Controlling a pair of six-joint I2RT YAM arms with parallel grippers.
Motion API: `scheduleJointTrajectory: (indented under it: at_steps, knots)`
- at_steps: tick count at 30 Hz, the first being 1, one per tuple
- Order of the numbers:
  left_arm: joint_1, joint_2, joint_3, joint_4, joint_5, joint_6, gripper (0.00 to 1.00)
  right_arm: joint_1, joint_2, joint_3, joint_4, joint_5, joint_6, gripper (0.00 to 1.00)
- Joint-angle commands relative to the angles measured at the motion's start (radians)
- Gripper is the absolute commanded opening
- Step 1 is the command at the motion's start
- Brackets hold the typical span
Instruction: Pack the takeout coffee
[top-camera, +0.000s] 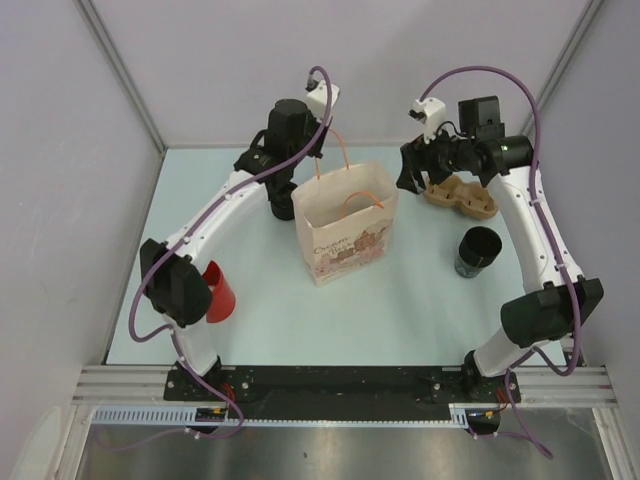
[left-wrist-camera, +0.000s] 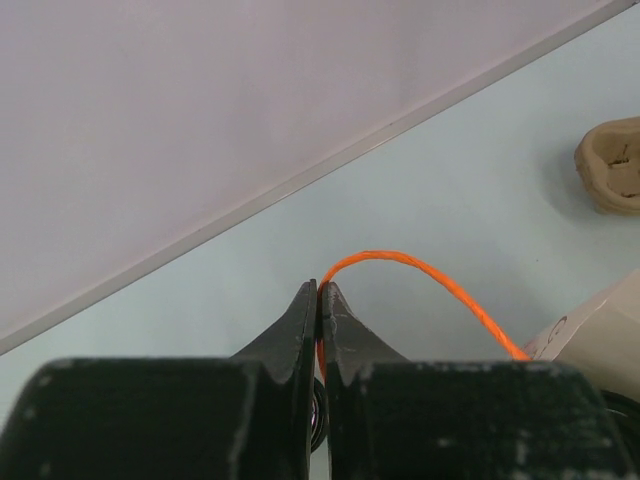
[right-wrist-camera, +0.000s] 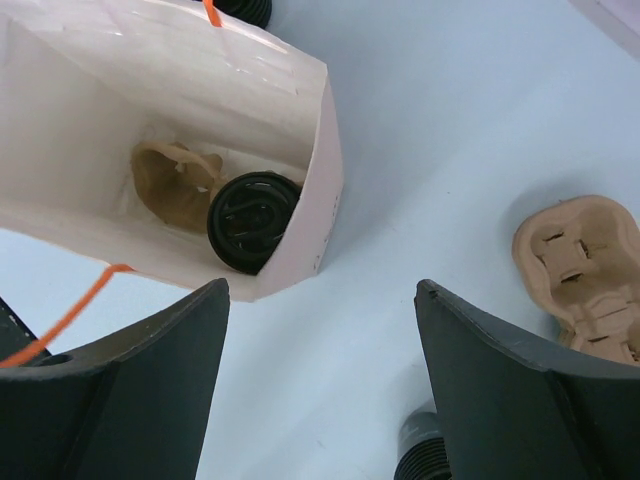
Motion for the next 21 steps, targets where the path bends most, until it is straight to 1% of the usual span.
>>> scheduleJointTrajectory:
  at_steps: [1,5,11,14,18,21]
  knots:
    - [-0.01,0.036,0.113,-0.018,0.03,0.016,0.06,-0.04,-0.075,-0.024,0.071,-0.055,0.019,0.79]
    - [-0.015,0.071,0.155,-0.022,0.04,0.016,0.06,-0.075,-0.086,-0.044,0.089,-0.076,0.031,0.79]
    - [-0.031,0.111,0.218,-0.03,0.069,0.008,0.06,-0.083,-0.088,-0.062,0.094,-0.092,0.037,0.79]
    - [-0.044,0.148,0.274,-0.053,0.064,0.011,0.06,-0.091,-0.095,-0.07,0.103,-0.092,0.039,0.79]
    - [-0.051,0.183,0.339,-0.065,0.063,0.01,0.09,-0.103,-0.101,-0.079,0.107,-0.099,0.042,0.79]
    - [-0.055,0.194,0.354,-0.056,0.061,0.011,0.1,-0.115,-0.104,-0.087,0.114,-0.107,0.042,0.79]
